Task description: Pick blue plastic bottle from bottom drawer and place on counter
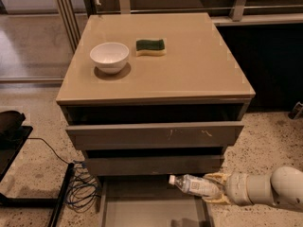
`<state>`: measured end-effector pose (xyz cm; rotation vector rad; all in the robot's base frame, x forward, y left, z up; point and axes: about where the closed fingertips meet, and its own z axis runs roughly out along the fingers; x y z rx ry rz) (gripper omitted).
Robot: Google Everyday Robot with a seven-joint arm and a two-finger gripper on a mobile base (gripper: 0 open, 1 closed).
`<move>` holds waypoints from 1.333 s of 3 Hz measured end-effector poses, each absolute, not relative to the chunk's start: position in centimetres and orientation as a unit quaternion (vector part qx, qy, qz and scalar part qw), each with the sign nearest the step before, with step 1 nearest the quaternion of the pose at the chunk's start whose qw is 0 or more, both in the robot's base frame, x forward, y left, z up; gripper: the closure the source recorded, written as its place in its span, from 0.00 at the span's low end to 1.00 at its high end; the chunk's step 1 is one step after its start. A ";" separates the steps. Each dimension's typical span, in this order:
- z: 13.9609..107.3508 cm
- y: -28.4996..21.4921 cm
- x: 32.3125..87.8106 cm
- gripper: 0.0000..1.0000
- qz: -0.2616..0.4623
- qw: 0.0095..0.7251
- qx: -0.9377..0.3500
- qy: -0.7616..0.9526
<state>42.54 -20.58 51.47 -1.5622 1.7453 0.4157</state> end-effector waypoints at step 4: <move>71.8 -16.5 46.4 1.00 0.120 0.365 -0.724 0.573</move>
Offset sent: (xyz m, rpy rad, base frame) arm 0.0321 0.0319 0.1917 -0.1013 -0.2376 0.1973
